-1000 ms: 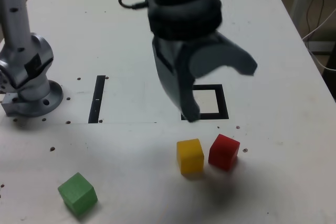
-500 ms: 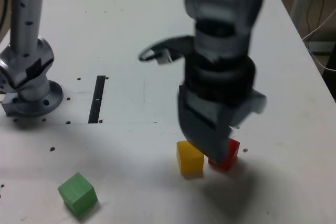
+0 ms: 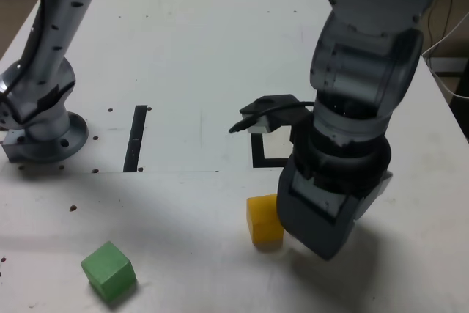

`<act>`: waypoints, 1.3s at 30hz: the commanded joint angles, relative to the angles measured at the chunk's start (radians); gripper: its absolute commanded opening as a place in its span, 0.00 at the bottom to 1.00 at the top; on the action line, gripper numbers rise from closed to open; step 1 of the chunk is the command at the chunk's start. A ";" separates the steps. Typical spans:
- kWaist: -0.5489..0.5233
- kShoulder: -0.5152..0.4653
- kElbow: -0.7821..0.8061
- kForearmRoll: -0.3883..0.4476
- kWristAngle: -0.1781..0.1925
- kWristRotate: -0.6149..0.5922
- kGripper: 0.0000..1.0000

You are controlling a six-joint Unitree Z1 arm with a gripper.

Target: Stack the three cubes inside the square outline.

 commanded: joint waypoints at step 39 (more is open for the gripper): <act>0.066 -0.014 0.088 -0.044 -0.059 0.099 0.56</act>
